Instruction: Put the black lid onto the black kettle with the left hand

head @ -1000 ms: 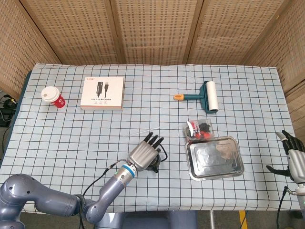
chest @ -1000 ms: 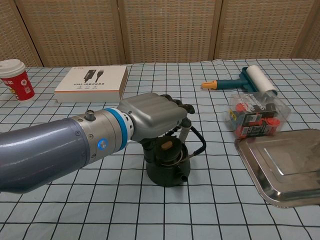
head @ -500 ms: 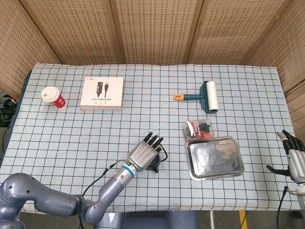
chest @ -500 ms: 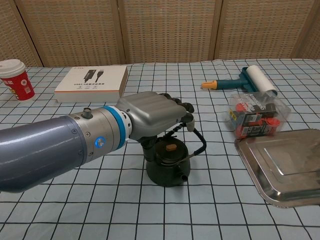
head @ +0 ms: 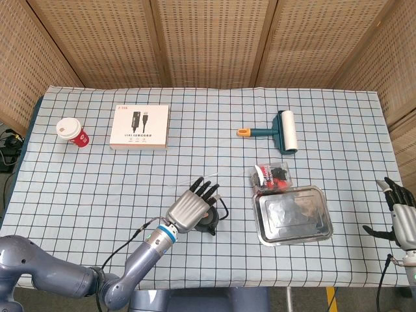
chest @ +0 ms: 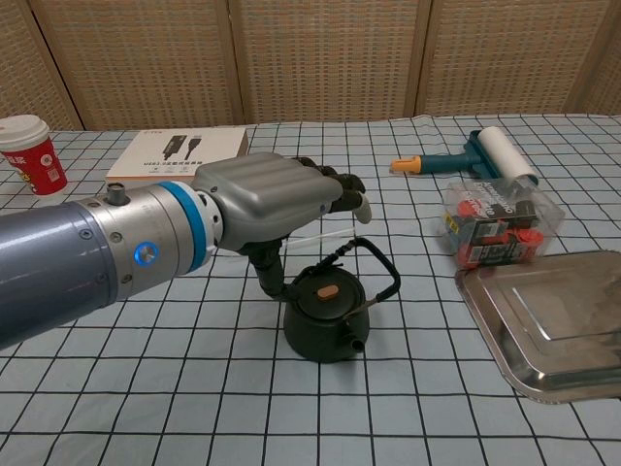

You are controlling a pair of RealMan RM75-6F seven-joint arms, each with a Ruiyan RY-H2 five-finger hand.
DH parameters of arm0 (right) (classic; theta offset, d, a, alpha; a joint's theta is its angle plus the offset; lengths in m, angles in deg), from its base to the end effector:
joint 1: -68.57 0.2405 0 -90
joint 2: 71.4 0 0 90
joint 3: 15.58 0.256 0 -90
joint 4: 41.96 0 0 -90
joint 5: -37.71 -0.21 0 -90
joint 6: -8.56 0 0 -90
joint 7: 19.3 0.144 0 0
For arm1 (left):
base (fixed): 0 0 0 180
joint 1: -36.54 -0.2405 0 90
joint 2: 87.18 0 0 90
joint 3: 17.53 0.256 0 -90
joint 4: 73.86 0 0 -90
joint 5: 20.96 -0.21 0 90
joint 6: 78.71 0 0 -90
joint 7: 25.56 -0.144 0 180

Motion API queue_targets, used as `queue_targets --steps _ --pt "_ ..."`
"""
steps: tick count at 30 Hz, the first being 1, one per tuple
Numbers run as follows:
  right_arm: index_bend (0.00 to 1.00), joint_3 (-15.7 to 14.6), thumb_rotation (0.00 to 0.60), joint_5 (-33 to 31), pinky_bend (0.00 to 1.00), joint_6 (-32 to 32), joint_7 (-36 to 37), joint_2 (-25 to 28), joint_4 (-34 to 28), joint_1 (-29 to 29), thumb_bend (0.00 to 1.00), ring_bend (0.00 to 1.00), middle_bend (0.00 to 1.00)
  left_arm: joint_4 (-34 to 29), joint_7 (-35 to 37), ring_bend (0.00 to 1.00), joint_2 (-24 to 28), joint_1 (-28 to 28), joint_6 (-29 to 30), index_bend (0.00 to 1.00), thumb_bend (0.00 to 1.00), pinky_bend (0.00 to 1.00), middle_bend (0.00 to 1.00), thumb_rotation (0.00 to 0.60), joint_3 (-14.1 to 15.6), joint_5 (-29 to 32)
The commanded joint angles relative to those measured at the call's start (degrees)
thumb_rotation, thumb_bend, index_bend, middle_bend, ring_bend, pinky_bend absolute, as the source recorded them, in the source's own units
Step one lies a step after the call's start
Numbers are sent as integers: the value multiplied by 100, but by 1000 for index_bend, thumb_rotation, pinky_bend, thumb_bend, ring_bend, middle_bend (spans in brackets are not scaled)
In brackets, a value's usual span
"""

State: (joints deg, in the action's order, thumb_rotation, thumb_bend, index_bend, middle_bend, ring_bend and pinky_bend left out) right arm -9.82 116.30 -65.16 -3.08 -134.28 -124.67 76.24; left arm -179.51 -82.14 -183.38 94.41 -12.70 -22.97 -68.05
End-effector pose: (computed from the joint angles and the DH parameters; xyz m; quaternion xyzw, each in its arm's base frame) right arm -0.3604 -0.2094 0.1793 0.5443 -0.4723 0.3761 0.5824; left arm -0.0231 0.2675 -0.0594 -0.8481 -0.2288 -0.3192 0.3556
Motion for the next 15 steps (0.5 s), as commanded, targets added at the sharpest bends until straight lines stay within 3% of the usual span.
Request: queue_targets --steps 1,6,15 --pt "24 2 600 -2 30 -9 -12 0 -3 -3 92 0 0 -140 98 0 117 -82 84 130 258 0 0 600 60 -135" --pt "24 -17 600 34 30 -23 -68 -5 -24 -3 92 0 0 -400 338 0 367 -348 407 121 258 0 0 600 215 -497" --pt "24 -66 600 107 26 -99 -356 -50 -122 -13 92 0 0 -364 1016 0 1044 -1788 2154 93 258 0 0 600 1223 -1884"
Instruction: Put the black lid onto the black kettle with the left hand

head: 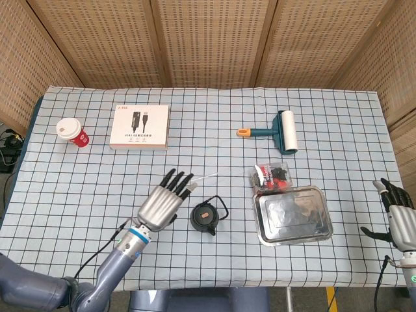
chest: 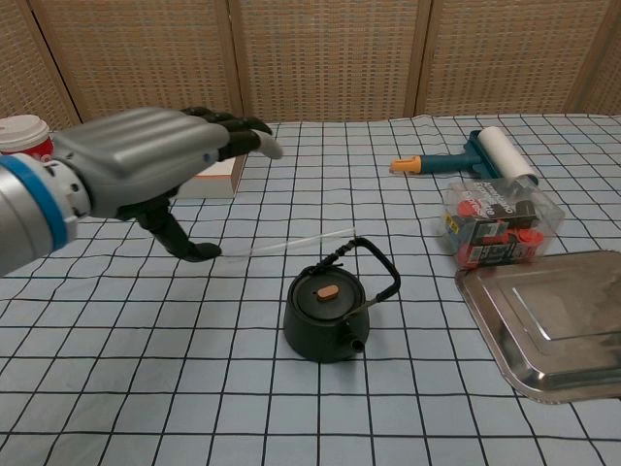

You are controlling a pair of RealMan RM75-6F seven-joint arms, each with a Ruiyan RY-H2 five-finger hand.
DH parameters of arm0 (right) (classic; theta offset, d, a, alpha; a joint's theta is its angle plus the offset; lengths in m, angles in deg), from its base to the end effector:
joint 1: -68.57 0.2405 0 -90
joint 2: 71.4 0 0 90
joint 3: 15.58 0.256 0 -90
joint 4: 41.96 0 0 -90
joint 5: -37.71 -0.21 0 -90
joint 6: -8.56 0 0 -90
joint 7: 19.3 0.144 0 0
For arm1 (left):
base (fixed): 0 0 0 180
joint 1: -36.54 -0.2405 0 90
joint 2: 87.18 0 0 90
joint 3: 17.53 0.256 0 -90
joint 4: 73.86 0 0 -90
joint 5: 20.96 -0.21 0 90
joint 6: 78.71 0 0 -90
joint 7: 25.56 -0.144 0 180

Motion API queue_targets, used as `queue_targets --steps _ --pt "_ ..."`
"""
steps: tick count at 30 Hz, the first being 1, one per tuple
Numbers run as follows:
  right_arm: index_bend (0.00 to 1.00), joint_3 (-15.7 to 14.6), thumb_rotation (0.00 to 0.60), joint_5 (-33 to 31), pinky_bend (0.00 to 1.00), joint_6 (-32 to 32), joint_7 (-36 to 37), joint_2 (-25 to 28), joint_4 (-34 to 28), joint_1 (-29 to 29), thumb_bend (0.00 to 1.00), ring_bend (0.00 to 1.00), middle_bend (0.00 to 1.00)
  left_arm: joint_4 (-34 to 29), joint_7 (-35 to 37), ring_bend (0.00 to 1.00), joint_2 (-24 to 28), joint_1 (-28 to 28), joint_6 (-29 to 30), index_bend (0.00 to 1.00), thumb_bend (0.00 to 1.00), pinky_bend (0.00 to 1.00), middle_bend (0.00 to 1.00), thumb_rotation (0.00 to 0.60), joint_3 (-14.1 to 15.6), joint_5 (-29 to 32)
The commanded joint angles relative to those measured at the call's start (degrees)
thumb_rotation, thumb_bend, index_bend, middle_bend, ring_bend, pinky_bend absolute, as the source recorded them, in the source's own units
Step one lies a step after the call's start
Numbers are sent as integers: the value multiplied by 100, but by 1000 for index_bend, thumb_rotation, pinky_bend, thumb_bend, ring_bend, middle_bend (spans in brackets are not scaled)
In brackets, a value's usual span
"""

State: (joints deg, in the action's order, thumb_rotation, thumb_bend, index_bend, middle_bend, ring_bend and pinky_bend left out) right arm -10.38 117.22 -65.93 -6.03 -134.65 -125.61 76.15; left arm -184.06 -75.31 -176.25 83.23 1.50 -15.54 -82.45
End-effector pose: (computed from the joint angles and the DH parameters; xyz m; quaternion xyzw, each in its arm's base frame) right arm -0.3553 -0.2067 0.1733 0.5596 -0.4606 0.3683 0.5823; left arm -0.0819 0.2562 -0.0032 -0.7824 -0.2462 -0.3655 0.4400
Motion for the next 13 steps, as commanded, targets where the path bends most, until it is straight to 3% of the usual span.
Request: queue_targets --steps 1,5,13 --pt "24 -18 600 27 26 -37 -115 -21 -42 -5 91 0 0 148 456 0 398 -841 888 88 258 0 0 600 570 -535" --pt "24 -60 600 81 25 -98 -346 -66 -111 -19 91 0 0 413 1169 0 745 -1510 1384 60 258 0 0 600 876 -751" --pt "24 -143 600 277 25 -263 -773 -143 -290 -38 91 0 0 955 2476 0 1251 -2490 1865 41 253 0 0 600 1135 -752"
